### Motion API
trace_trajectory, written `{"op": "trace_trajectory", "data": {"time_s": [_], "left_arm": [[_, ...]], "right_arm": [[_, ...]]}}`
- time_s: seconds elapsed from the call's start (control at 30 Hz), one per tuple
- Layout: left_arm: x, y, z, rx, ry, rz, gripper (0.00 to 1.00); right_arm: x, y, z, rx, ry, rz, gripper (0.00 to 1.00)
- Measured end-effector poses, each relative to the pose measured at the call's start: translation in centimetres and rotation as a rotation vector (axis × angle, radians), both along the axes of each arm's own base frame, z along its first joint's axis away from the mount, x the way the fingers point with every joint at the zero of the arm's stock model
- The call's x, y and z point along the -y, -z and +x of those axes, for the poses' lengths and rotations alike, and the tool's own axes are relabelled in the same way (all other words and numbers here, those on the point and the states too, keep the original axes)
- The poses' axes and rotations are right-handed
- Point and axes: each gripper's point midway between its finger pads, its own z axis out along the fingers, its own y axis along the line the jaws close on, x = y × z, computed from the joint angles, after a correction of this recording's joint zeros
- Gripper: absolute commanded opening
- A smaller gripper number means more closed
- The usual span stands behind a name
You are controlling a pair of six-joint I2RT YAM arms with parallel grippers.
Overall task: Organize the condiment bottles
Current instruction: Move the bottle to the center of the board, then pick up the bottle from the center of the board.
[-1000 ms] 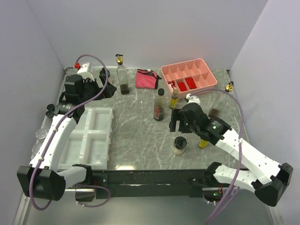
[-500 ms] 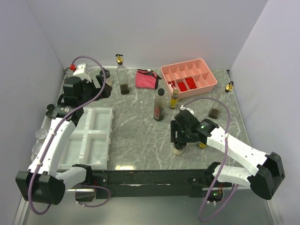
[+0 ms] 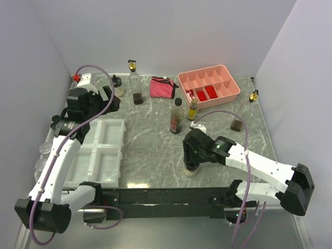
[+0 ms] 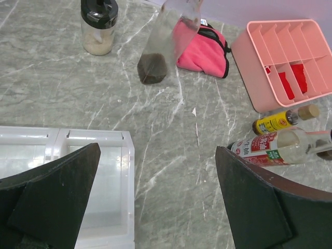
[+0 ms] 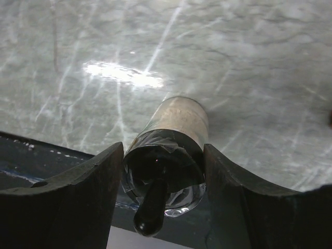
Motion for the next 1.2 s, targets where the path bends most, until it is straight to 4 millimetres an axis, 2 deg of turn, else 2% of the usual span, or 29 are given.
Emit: {"op": "trace_trajectory", "data": {"time_s": [0.2,0.4,0.53,0.73,0.9,1.0,1.1,1.2], "left_arm": [[-0.3,-0.5,-2.0,0.012,-0.004,0.000,1.00],[-0.5,0.4,-3.4,-0.038,-0.005,0.003,0.99],[-0.5,0.7,-4.1,-0.078,-0.005,-0.002,0.99],[0.2,0.5,-4.4,-0.092,0.026,-0.023,0.99],[1.1,1.4,-4.5,-0.134,0.071,-0.046,0.99],[2.4,1.4,-4.8,-0.136,0.106,-0.059,0.99],[5.4,1.9,-5.7,-0.144,0.178,-0.046,0.99],[9.3,2.9,-7.3,-0.164,0.273,-0.018,0.99]], "right_arm": [[-3.5,-0.2,0.7,0.019,-0.036,0.022,0.47],[-8.1,-0.7,3.3,0.046,-0.054,0.055,0.68],[-9.4,-1.3,4.2,0.064,-0.063,0.072,0.87],[-11.0,-4.9,5.8,0.146,-0.084,0.126,1.00],[-10.3,-8.4,6.4,0.229,-0.089,0.157,1.00],[-8.6,-11.4,6.5,0.308,-0.074,0.187,1.00],[-6.3,-15.6,6.2,0.429,-0.055,0.259,1.00],[-3.7,-19.0,5.3,0.545,-0.032,0.331,1.00]]}}
